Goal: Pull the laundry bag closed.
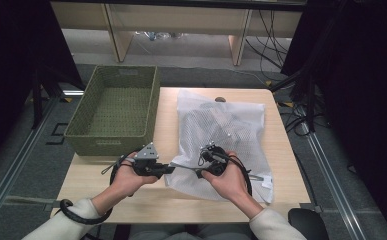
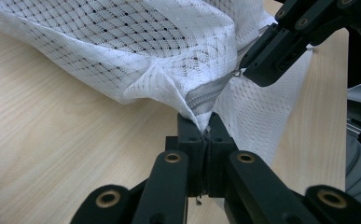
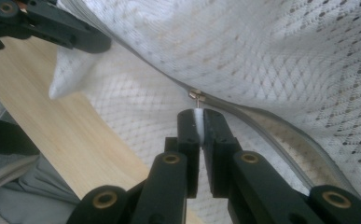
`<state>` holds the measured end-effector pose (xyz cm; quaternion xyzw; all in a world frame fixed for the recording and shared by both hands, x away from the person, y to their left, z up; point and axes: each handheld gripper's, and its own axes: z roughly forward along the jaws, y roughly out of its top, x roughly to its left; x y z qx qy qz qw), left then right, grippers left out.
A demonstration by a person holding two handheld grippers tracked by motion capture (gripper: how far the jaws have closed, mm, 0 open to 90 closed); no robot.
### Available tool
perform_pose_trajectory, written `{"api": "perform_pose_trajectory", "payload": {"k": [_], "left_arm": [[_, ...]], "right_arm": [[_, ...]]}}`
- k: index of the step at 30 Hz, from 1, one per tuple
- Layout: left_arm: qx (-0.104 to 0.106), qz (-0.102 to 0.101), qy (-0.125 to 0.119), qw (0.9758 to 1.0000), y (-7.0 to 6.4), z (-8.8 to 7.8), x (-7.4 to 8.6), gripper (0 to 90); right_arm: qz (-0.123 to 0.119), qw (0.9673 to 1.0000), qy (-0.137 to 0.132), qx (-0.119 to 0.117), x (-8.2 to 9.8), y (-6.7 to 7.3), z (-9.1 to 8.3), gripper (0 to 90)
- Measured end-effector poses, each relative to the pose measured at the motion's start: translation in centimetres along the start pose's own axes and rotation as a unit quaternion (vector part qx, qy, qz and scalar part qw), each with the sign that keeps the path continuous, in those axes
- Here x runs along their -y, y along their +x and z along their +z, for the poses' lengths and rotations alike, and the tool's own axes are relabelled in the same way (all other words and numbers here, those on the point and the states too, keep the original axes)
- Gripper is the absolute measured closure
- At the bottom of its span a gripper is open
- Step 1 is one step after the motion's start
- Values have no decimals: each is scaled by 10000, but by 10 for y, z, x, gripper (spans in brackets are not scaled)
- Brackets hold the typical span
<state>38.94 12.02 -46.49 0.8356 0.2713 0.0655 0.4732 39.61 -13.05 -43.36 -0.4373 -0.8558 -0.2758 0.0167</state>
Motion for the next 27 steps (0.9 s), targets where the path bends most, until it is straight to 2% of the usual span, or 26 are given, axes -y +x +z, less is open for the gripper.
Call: {"api": "perform_pose_trajectory", "payload": {"k": [1,2,5,10,12,14,16,17,21,22,23,27], "left_arm": [[25,-2,-17,10000,0,0,0,880],[36,90,-13,10000,1,0,0,879],[39,-34,-30,10000,-1,0,0,880],[19,-20,-11,10000,-1,0,1,880],[36,87,-7,10000,1,-1,0,880],[41,47,-39,10000,0,-1,0,880],[99,30,-9,9999,1,-1,0,880],[91,51,3,9999,1,-2,0,880],[79,51,21,10000,1,-2,0,880],[47,55,-42,10000,1,-1,0,880],[81,57,25,9999,1,-2,0,880],[102,3,-43,9999,1,-2,0,879]], "right_arm": [[-1,10000,-3,4,0,0,0,871],[-2,10000,-9,2,1,0,0,871],[0,10000,-14,2,1,-1,-1,871],[9,10000,4,-12,1,-1,-1,871],[26,10000,-1,6,2,-1,-1,871],[28,10000,4,-8,2,-3,-2,871],[210,9998,42,23,3,-1,-3,871],[80,10000,25,7,3,-4,-3,871],[124,9999,47,1,4,-4,-3,871],[121,9999,45,11,4,-4,-3,871],[119,9999,44,21,4,-4,-3,871],[178,9998,73,27,5,-4,-3,871]]}}
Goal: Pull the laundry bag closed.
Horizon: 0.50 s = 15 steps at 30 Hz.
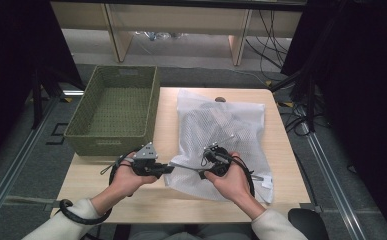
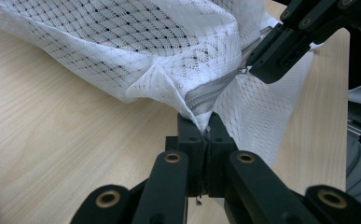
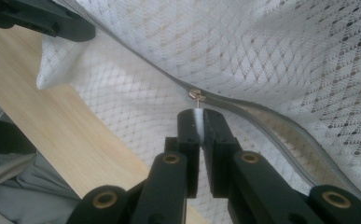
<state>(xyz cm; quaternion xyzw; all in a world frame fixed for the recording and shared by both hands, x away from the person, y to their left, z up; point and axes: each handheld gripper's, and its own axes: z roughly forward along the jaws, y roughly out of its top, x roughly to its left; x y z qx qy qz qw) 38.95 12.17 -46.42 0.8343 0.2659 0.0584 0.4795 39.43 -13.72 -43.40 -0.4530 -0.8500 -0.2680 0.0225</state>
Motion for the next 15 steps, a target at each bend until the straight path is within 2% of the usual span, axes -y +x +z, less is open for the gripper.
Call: {"api": "perform_pose_trajectory", "payload": {"k": [6,8,9,12,14,15], "left_arm": [[-46,24,-16,10000,0,0,0,880],[-91,22,24,10000,1,-1,0,880],[-91,-14,10,10000,0,-1,0,880],[-80,-32,8,10000,0,-1,0,880],[-82,-31,7,10000,0,-1,0,880],[-64,-19,-7,10000,0,-1,0,880]], "right_arm": [[-46,10000,-5,47,1,-2,0,871],[23,10000,3,46,1,-2,-1,871],[135,9999,12,55,2,-1,-1,871],[14,10000,-7,66,2,-4,-2,871],[136,9999,27,73,3,-3,-2,871],[66,9999,15,86,3,-5,-2,871]]}}
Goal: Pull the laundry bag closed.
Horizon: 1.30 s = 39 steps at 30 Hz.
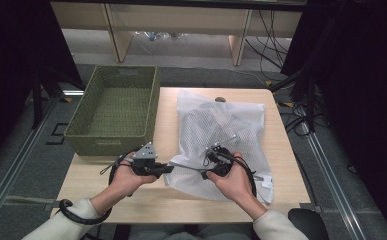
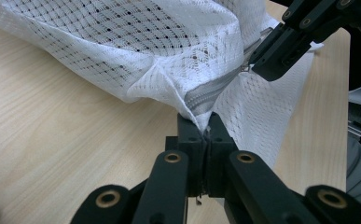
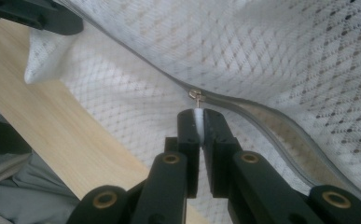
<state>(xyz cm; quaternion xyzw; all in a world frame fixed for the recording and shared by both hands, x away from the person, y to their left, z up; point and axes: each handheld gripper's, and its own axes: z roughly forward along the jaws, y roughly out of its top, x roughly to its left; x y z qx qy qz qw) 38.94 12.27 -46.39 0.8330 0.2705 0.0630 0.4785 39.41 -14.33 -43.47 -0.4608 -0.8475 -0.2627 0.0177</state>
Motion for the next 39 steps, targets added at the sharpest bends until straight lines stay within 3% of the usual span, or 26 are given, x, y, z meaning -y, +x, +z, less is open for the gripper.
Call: {"api": "perform_pose_trajectory", "payload": {"k": [5,6,7,11,12,13,19,20,25,26,28,29,31,34,35,39], "left_arm": [[-10,53,23,10000,1,0,0,880],[-22,-4,24,10000,0,0,0,880],[-25,-14,20,10000,0,0,0,880],[-39,91,8,10000,1,-1,0,880],[-54,73,-1,10000,1,-1,0,880],[-53,67,-2,10000,1,-1,0,880],[-68,86,4,9999,1,-1,0,880],[-58,72,6,10000,1,-1,0,880],[-95,83,39,9999,2,-2,0,880],[-62,-29,-5,10000,1,-1,1,880],[-97,14,16,10000,1,-2,1,880],[-60,69,-3,10000,2,-2,1,880],[-52,12,-47,10000,1,-1,1,880],[-60,9,-41,10000,1,-1,1,880],[-45,57,57,10000,2,-2,0,880],[-51,31,-40,10000,2,-1,1,880]], "right_arm": [[-18,10000,7,3,1,-2,0,871],[106,9999,16,5,2,0,-1,871],[-11,10000,15,17,2,-1,-1,871],[107,9998,-21,139,3,0,-2,871],[22,10000,-31,82,2,-3,-2,871],[147,9999,2,41,3,-3,-3,871],[27,9999,-41,92,5,-7,-5,871],[146,9998,-35,119,6,-6,-6,871],[132,9999,-26,86,9,-11,-8,871],[142,9998,-11,101,9,-11,-9,871],[224,9995,-37,204,11,-11,-9,871],[134,9999,-18,101,11,-14,-11,871],[234,9995,-68,204,13,-13,-13,871],[271,9994,-79,182,15,-15,-14,871],[344,9992,-44,191,16,-14,-14,871],[267,9995,-63,173,16,-15,-13,871]]}}
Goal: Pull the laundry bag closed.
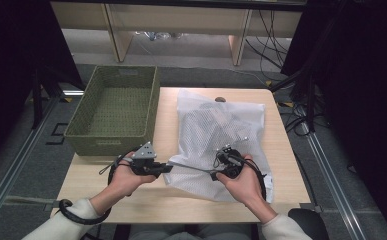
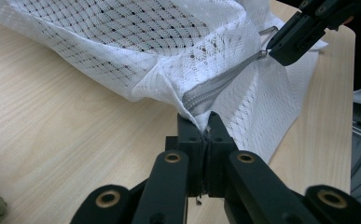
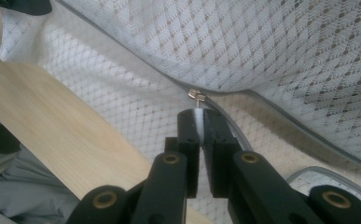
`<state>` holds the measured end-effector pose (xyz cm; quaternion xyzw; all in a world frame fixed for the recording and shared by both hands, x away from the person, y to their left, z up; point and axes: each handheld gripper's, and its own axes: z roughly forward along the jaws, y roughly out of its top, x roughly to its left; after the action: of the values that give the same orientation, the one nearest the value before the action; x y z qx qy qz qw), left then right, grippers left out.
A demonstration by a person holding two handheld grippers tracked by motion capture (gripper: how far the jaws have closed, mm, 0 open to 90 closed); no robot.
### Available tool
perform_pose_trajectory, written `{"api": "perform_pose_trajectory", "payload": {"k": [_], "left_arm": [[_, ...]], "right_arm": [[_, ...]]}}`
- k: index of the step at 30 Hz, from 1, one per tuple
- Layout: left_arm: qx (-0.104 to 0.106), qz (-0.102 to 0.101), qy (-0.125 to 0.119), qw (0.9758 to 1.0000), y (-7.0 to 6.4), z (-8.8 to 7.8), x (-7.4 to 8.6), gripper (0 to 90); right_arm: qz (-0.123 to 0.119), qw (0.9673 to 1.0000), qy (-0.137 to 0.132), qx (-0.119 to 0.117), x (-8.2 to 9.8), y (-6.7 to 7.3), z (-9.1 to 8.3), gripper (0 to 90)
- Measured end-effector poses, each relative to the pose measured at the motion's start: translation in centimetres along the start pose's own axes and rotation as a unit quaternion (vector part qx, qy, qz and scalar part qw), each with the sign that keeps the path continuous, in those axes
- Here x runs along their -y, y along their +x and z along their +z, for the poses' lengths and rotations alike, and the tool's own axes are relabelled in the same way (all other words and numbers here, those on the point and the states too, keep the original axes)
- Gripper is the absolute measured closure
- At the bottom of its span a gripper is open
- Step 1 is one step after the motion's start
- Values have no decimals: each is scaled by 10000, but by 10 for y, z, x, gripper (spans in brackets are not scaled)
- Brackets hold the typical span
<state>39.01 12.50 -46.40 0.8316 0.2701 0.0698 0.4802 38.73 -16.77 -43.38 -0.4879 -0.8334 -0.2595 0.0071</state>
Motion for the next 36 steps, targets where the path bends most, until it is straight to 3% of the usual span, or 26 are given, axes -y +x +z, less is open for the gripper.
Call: {"api": "perform_pose_trajectory", "payload": {"k": [10,11,13,15,20,22,28,29,33,36], "left_arm": [[1,19,37,10000,0,-1,0,880],[-15,-55,9,10000,-1,-1,0,880],[-34,-24,28,10000,0,-2,0,880],[2,-67,12,10000,0,-2,0,880],[0,-22,57,10000,0,-3,0,880],[-43,-82,20,10000,0,-2,0,880],[-44,20,39,10000,1,-3,0,880],[-38,19,42,10000,1,-3,0,880],[-41,13,37,10000,1,-3,0,880],[-42,18,36,10000,1,-3,0,880]], "right_arm": [[-56,10000,-23,51,1,1,-1,871],[-101,9999,-14,75,1,-1,-1,871],[-17,10000,-5,90,1,-1,-2,871],[-119,9999,-34,55,2,-3,-2,871],[98,9999,-2,89,3,-2,-3,871],[29,9999,-5,97,4,-4,-4,871],[24,9999,-24,106,7,-8,-7,871],[-77,9999,-85,93,7,-10,-6,871],[190,9997,-10,139,9,-7,-8,871],[136,9998,-40,108,9,-8,-9,871]]}}
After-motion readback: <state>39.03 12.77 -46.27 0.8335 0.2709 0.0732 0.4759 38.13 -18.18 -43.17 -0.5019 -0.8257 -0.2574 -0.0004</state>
